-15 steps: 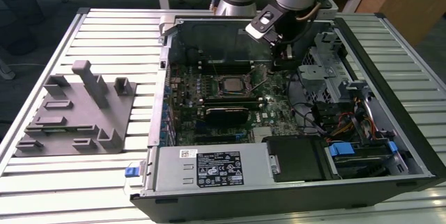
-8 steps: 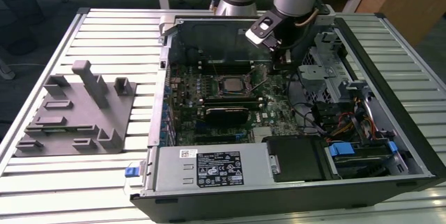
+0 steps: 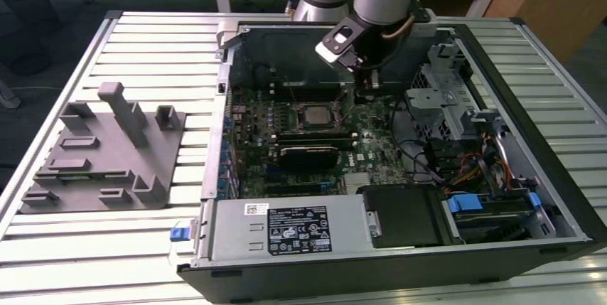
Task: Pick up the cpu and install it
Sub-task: 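Close the cpu cover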
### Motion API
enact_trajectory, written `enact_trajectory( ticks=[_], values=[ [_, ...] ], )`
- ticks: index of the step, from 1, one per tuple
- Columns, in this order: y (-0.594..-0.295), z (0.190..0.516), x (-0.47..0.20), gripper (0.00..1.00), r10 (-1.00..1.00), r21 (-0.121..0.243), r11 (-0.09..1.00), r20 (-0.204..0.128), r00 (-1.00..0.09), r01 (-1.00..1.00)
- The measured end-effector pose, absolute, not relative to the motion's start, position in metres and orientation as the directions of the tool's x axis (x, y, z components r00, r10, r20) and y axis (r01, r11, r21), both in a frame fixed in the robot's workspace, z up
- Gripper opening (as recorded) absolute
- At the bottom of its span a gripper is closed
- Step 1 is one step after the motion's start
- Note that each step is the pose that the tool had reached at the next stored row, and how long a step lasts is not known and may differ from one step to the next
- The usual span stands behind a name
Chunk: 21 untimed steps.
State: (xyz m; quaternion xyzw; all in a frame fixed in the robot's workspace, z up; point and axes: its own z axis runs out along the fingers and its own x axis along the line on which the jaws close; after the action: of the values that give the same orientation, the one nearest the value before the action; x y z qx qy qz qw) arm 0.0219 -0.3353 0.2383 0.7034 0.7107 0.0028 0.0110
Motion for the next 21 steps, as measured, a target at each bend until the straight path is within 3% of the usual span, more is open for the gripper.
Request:
enact_trajectory(
  ticks=[21],
  values=[
    [-0.335, 0.236, -0.025, 0.11, 1.0, 0.02, 0.01, -0.011, -0.01, 1.0]
  ],
)
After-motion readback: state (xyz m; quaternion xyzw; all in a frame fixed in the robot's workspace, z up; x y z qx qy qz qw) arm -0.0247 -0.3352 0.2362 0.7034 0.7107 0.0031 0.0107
